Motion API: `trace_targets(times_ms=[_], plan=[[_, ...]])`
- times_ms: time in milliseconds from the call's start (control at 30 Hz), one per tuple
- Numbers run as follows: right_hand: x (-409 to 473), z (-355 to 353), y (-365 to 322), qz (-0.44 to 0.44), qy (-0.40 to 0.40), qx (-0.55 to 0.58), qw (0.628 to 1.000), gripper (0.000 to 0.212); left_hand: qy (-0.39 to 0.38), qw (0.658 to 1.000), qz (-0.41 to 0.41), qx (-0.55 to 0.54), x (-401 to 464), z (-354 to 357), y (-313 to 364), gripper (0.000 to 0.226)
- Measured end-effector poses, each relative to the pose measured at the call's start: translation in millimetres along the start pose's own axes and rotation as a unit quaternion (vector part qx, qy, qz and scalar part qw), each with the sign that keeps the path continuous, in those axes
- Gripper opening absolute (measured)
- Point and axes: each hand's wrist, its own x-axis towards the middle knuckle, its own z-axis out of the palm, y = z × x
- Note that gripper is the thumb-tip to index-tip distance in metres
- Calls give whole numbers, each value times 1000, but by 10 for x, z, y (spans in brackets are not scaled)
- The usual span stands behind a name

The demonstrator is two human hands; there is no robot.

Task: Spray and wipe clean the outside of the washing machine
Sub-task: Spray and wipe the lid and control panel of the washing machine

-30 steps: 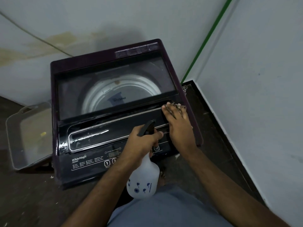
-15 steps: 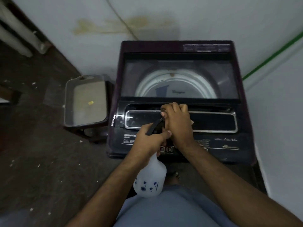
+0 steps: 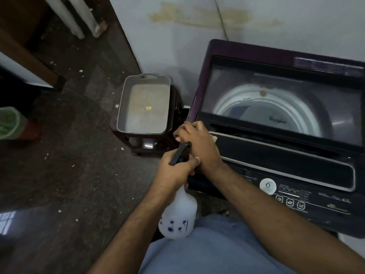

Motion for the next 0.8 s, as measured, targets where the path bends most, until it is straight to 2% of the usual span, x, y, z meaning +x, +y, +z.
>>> trace_targets(times_ms=[67,167,233,300,433,533,667,800], plan=[[7,-66,36,-14,-41,79,996,21,-12,1000,3,1,13,-36,45,12],[-13,-287,129,11,-109,250,962,18,-40,999,20,17,38,32,175,7],[-66,-457,221,65,-93,302,947,25,-67,997,32,23,76,106,289,7],[-116,-613,338,115,-48,291,949,35,-102,994,40,26,132,173,394,3],[-125,-873,551,123,-26,192,973,47,-138,988,49,44,232,280,546,9],[-131,-994,754,112,8,132,985,39,-151,985,43,70,298,357,601,18],[-214,-999,1065,63,-32,39,997,22,-148,986,-9,80,394,438,600,14],[-166,-913,1225,43,-41,89,994,25,-152,981,-63,101,430,560,570,12]])
